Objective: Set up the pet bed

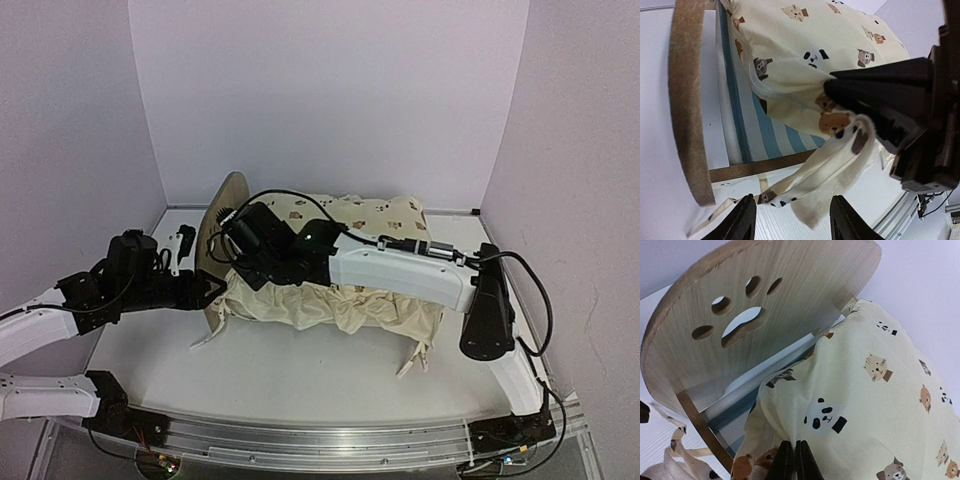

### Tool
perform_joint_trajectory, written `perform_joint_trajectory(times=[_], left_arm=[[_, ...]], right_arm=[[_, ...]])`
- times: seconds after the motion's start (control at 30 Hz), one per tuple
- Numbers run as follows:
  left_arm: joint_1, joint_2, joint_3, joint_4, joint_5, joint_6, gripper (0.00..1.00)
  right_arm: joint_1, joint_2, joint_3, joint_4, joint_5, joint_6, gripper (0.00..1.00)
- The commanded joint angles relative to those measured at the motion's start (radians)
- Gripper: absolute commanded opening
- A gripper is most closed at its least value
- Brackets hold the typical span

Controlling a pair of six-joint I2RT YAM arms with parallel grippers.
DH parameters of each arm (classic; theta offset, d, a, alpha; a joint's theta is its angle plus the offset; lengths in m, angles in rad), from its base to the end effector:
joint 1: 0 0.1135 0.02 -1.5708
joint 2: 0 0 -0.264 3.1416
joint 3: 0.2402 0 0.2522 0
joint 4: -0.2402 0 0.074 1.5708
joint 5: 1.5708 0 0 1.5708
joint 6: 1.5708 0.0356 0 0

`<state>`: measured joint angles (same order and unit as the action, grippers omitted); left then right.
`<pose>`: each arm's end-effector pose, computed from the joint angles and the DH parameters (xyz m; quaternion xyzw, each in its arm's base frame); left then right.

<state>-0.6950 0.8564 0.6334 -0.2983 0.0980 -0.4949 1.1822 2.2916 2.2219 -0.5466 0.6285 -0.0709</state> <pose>0.1468 -0.1270 0.2628 0.1108 0.8576 -0.3156 0.3907 0.2189 0.4795 0.2952 -0.3803 0.7676 -0.0028 0.5160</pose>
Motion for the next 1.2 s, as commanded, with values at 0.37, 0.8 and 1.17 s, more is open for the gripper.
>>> perform_joint_trajectory(times=[0.37, 0.8, 1.17], left_arm=[[-0.055, 0.094, 0.0, 0.2, 0.069, 0.056, 0.4], [-0.089, 0.132, 0.033, 0.145, -0.055, 0.043, 0.28], [-0.091, 0.128, 0.023, 0.127, -0.108, 0.028, 0.35]], right_arm=[[-0.032, -0.163, -0.129, 0.047, -0.014, -0.002, 0.02], [-0.036, -0.173, -0.154, 0.049, -0.019, 0.005, 0.02], [-0.038, -0.178, -0.164, 0.05, -0.032, 0.019, 0.01]])
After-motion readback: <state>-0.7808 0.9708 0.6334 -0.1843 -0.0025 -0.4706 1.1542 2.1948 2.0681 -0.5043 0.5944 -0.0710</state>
